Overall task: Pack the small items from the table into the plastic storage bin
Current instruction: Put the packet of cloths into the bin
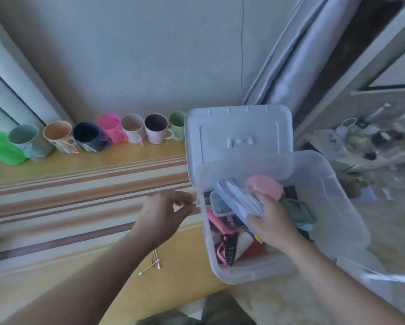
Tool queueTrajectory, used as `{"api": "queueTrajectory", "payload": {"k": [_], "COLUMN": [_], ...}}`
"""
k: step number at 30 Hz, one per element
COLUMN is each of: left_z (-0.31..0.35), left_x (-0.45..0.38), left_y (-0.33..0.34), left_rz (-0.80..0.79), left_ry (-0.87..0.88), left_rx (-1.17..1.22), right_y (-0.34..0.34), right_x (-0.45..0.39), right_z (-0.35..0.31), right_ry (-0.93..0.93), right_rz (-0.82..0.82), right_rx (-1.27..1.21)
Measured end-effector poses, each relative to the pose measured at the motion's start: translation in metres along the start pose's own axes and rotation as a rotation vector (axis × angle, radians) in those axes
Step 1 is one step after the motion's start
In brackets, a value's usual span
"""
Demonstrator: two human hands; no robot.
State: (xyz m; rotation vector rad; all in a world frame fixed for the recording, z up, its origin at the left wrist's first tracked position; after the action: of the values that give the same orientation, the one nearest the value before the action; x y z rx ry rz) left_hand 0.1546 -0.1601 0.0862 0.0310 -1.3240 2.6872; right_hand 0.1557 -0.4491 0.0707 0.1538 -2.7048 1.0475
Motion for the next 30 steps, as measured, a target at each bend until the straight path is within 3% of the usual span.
{"api": "queueTrajectory", "payload": {"k": [3,8,11,17,23,27,30], "left_z": [0.041,0.082,0.092,0.11,0.123,0.12,0.122], "left_x": [-0.003,-0.002,-0.006,-0.019,-0.009,0.0,0.009], "left_y": [0.024,0.069,0.095,0.141,0.198,0.186,0.135], "left_rz": [-0.02,-0.059,-0.148,-0.3,-0.522,-0.396,-0.138], "left_ry": [0.143,0.284,0.292,0.221,0.197,0.262,0.354], "left_rx": [-0.087,-0.248,-0.376,-0.519,-0.594,-0.568,-0.404], "right_y": [0.01,0.025,0.012,-0.045,-0.065,-0.06,-0.046], "right_x": [-0.002,-0.028,-0.036,-0.001,0.018,0.015,0.012], "right_z": [0.032,0.052,0.061,0.095,0.112,0.097,0.075], "right_ry": [-0.017,-0.144,-0.195,-0.252,-0.18,-0.179,-0.23], "right_rz": [-0.09,-0.113,-0.147,-0.119,-0.159,-0.188,-0.203], "right_rx": [0.175,0.221,0.289,0.133,0.085,0.088,0.085]}}
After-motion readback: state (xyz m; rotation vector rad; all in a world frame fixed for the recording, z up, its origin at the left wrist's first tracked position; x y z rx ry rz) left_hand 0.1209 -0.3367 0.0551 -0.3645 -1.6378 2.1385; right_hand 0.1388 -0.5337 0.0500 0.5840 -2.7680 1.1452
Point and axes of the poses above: each hand's wrist, its own x-axis away from the middle knuckle, its own y-axis out of the palm, z = x × y, the point moved 4 cm from there along -x, towards the middle knuckle, and after that the axes turned 12 degrees about -x, right-handed, at the moved point
